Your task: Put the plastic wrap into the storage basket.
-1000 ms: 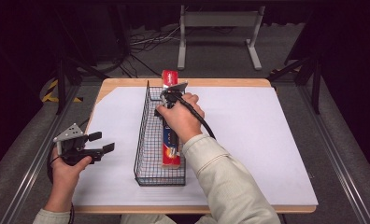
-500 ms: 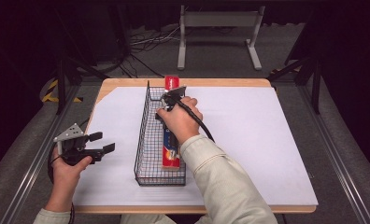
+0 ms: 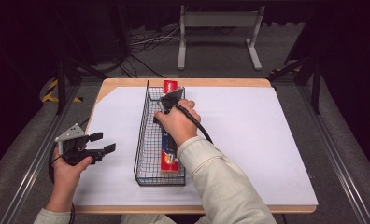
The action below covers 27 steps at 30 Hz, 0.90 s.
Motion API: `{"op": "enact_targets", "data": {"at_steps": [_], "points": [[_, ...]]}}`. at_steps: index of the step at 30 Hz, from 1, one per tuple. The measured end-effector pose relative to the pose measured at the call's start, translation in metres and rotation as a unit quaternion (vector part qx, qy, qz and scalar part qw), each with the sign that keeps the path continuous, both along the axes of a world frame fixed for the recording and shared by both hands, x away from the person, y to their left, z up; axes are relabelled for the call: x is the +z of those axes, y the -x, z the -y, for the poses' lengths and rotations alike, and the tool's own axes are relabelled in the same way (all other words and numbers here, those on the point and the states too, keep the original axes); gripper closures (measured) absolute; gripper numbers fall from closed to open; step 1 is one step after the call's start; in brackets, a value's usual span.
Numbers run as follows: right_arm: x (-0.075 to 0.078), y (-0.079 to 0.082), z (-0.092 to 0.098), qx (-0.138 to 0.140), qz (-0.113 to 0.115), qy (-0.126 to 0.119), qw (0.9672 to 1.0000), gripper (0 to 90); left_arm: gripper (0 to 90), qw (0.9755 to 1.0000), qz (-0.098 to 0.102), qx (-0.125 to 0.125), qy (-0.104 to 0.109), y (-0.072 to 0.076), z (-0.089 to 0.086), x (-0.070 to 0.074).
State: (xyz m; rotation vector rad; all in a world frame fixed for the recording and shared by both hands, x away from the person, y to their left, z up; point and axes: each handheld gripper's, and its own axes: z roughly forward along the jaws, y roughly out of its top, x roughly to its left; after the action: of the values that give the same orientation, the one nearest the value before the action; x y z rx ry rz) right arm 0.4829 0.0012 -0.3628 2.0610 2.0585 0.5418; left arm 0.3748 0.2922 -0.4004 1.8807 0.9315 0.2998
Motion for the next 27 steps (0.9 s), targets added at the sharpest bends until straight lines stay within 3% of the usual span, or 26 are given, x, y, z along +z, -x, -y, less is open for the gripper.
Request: {"op": "enact_targets", "data": {"at_steps": [27], "points": [[-0.019, 0.0, -0.006, -0.008, -0.029, 0.015, 0.9994, 40.0, 21.1, 1.0, -0.001, 0.0, -0.002, 0.0, 0.0, 0.0]]}}
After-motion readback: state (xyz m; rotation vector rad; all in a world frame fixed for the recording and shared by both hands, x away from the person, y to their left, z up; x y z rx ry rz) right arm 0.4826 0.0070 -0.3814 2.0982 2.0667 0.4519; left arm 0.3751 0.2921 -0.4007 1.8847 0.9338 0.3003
